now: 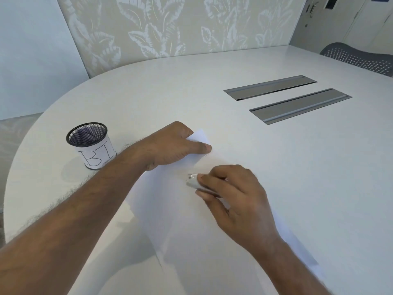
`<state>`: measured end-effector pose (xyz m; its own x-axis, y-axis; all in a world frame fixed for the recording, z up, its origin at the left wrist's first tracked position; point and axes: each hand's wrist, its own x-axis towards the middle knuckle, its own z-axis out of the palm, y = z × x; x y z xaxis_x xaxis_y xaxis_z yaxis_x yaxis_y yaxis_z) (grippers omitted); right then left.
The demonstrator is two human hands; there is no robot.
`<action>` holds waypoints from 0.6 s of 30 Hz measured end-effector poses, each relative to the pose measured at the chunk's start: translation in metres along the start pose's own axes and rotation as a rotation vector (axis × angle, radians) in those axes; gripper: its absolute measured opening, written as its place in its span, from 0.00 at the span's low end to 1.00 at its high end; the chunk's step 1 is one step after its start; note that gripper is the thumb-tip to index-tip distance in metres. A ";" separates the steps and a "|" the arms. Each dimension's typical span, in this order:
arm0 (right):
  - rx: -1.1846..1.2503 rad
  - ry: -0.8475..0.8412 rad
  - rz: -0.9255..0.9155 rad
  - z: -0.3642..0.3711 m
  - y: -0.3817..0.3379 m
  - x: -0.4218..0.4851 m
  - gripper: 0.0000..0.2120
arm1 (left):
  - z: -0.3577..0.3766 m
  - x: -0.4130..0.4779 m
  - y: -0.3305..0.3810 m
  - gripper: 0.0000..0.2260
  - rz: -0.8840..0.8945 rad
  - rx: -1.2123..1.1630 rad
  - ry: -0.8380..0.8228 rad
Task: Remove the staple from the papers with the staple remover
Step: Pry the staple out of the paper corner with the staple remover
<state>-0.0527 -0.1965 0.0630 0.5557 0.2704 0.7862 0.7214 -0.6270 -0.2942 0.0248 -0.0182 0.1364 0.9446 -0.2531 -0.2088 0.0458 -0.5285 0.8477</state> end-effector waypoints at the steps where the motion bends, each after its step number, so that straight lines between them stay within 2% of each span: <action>1: 0.031 0.028 0.071 -0.003 0.001 0.000 0.08 | -0.001 -0.001 0.000 0.23 0.004 0.005 -0.014; 5: 0.109 0.128 0.306 -0.017 0.006 0.002 0.07 | -0.004 -0.005 -0.002 0.16 0.033 -0.008 -0.051; 8: 0.118 0.095 0.379 -0.015 0.004 0.001 0.07 | -0.004 -0.009 -0.001 0.19 0.044 -0.037 -0.069; 10: 0.135 0.075 0.413 -0.014 0.003 0.001 0.07 | -0.004 -0.010 0.000 0.22 0.046 -0.046 -0.074; 18: 0.135 0.082 0.407 -0.012 -0.002 0.008 0.07 | 0.000 -0.011 -0.003 0.13 0.068 -0.073 -0.091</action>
<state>-0.0550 -0.2015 0.0759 0.7754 -0.0412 0.6302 0.5006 -0.5682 -0.6531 0.0146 -0.0139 0.1360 0.9130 -0.3607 -0.1908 0.0096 -0.4484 0.8938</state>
